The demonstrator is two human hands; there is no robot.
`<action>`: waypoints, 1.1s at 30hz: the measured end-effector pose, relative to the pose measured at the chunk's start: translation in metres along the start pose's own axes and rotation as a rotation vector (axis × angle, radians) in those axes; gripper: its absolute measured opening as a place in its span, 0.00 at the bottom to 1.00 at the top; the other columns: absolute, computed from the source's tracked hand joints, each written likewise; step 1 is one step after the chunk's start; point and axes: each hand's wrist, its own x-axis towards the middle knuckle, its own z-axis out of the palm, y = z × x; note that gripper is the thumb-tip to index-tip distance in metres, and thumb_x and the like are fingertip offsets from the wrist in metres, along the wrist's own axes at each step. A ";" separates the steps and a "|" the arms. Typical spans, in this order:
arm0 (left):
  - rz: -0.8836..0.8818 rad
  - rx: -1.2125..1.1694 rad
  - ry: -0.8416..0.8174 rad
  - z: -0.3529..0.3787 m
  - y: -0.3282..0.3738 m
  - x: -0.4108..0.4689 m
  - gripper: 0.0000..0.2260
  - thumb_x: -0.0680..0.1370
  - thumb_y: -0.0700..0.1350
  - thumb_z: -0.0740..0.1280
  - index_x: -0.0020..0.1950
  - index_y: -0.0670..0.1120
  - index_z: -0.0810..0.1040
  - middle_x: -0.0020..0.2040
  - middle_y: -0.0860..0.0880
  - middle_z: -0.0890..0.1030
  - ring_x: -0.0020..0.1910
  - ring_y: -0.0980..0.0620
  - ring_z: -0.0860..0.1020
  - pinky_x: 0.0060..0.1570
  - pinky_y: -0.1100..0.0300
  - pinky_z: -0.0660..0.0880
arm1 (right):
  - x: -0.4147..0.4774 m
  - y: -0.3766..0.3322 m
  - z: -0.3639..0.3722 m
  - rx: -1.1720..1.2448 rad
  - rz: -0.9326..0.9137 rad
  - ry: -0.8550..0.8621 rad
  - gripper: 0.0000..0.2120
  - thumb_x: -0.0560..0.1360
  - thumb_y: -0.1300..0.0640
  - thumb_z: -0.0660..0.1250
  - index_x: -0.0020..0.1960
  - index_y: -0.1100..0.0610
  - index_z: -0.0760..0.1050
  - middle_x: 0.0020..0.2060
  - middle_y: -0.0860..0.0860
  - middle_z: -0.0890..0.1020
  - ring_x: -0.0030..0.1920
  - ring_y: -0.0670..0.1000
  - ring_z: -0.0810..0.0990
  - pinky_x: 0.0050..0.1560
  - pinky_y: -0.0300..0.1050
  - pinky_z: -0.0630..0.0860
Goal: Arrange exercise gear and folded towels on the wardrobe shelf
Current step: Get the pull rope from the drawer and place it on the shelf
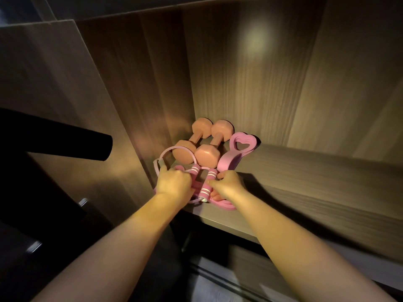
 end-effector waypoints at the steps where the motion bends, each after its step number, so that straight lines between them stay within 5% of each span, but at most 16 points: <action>1: 0.001 0.015 -0.012 0.004 0.001 0.001 0.09 0.80 0.49 0.60 0.60 0.52 0.73 0.45 0.49 0.80 0.43 0.46 0.81 0.65 0.47 0.66 | 0.000 -0.001 0.000 0.009 0.010 -0.009 0.09 0.77 0.57 0.69 0.39 0.53 0.72 0.31 0.52 0.82 0.29 0.47 0.82 0.32 0.37 0.79; 5: -0.025 -0.025 0.031 0.012 -0.002 0.006 0.10 0.80 0.45 0.61 0.60 0.52 0.74 0.40 0.50 0.75 0.42 0.48 0.80 0.55 0.53 0.70 | 0.001 -0.006 0.001 0.096 0.044 -0.036 0.08 0.77 0.60 0.69 0.41 0.55 0.72 0.33 0.53 0.81 0.30 0.47 0.82 0.33 0.37 0.80; 11: -0.004 -0.036 0.041 0.014 -0.002 0.008 0.03 0.80 0.47 0.62 0.50 0.55 0.72 0.37 0.52 0.70 0.42 0.50 0.79 0.58 0.53 0.66 | 0.001 -0.006 0.006 0.141 0.067 -0.012 0.08 0.76 0.60 0.70 0.44 0.54 0.71 0.33 0.51 0.80 0.27 0.45 0.81 0.29 0.36 0.79; 20: -0.053 0.010 -0.114 0.015 -0.005 0.018 0.12 0.80 0.48 0.60 0.63 0.47 0.71 0.51 0.49 0.80 0.49 0.48 0.80 0.53 0.55 0.72 | 0.001 -0.009 0.021 0.070 0.043 0.009 0.08 0.75 0.58 0.71 0.43 0.53 0.72 0.39 0.54 0.84 0.37 0.52 0.86 0.44 0.48 0.84; 26: -0.061 0.046 -0.150 0.015 -0.004 0.014 0.19 0.80 0.44 0.59 0.71 0.46 0.63 0.58 0.47 0.79 0.57 0.46 0.78 0.60 0.51 0.67 | 0.003 -0.008 0.018 0.078 0.028 0.014 0.13 0.75 0.61 0.70 0.39 0.50 0.68 0.32 0.52 0.81 0.33 0.51 0.85 0.38 0.44 0.83; 33: -0.022 0.022 -0.090 0.012 -0.003 0.014 0.15 0.80 0.44 0.60 0.67 0.49 0.67 0.54 0.46 0.79 0.49 0.44 0.81 0.55 0.50 0.75 | 0.006 -0.006 0.020 0.085 0.019 0.036 0.14 0.75 0.60 0.71 0.40 0.49 0.67 0.32 0.51 0.81 0.29 0.47 0.83 0.33 0.39 0.81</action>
